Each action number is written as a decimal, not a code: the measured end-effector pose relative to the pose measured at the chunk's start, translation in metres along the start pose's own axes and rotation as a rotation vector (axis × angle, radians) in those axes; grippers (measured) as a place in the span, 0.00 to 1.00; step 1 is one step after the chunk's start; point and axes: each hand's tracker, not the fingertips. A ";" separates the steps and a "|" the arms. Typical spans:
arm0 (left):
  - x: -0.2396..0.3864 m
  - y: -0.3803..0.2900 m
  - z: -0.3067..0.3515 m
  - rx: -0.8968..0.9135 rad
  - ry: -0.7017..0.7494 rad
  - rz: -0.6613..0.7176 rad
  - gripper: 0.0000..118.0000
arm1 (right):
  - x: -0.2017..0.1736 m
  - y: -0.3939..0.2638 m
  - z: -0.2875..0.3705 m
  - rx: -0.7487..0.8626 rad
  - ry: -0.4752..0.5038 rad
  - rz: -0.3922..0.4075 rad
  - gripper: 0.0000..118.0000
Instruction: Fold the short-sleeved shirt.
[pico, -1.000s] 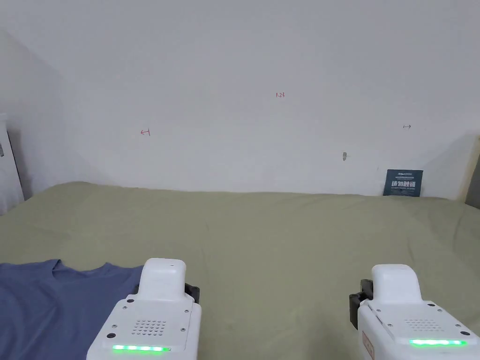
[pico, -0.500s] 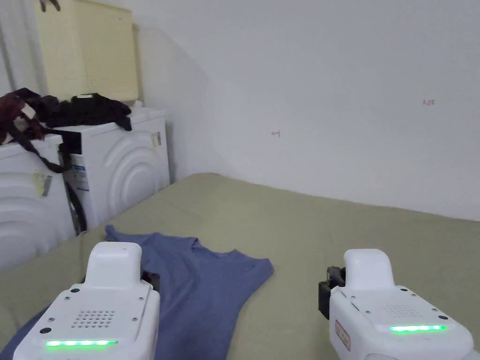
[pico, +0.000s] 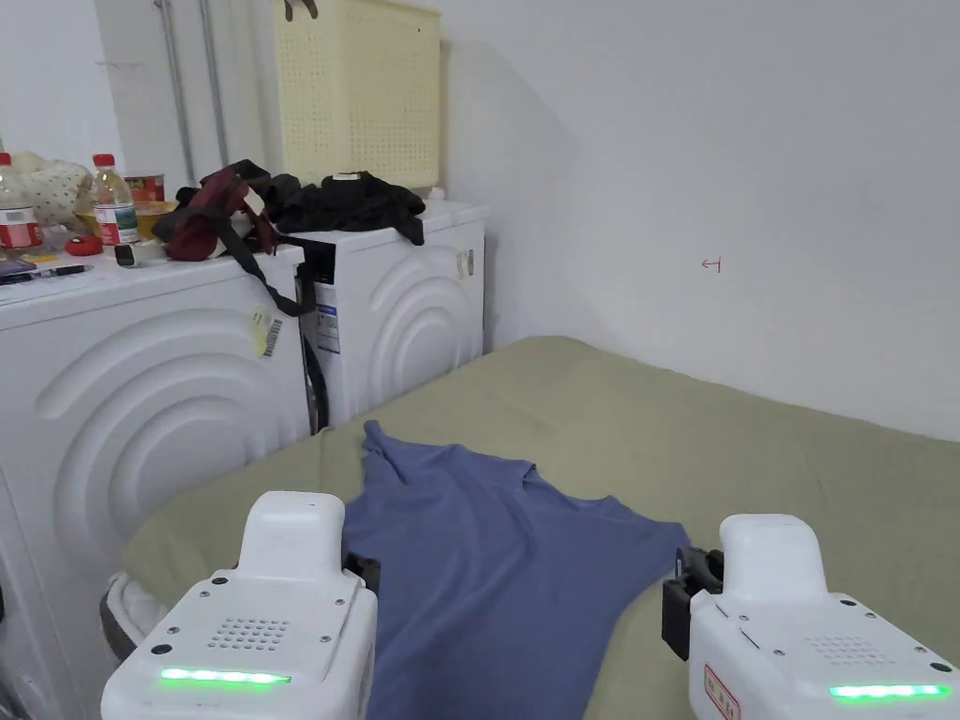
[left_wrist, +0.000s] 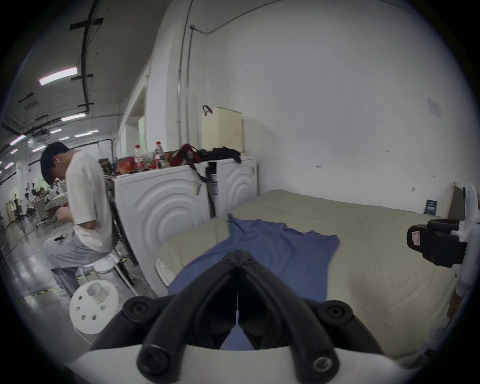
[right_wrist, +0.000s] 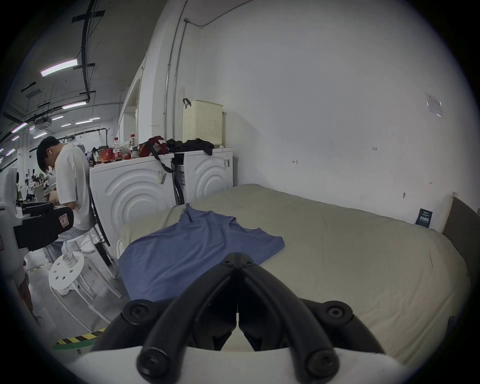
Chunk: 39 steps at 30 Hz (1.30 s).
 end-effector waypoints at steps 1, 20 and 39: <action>0.004 0.001 -0.006 -0.011 -0.031 -0.010 0.00 | 0.005 -0.001 0.000 -0.003 -0.010 -0.004 0.02; 0.113 0.037 -0.350 -0.521 -0.373 -0.084 1.00 | 0.165 -0.025 0.007 -0.106 -0.243 -0.152 0.02; 0.192 -0.039 -0.400 -0.618 -0.347 -0.203 0.15 | 0.183 -0.076 -0.010 -0.222 -0.205 -0.216 0.03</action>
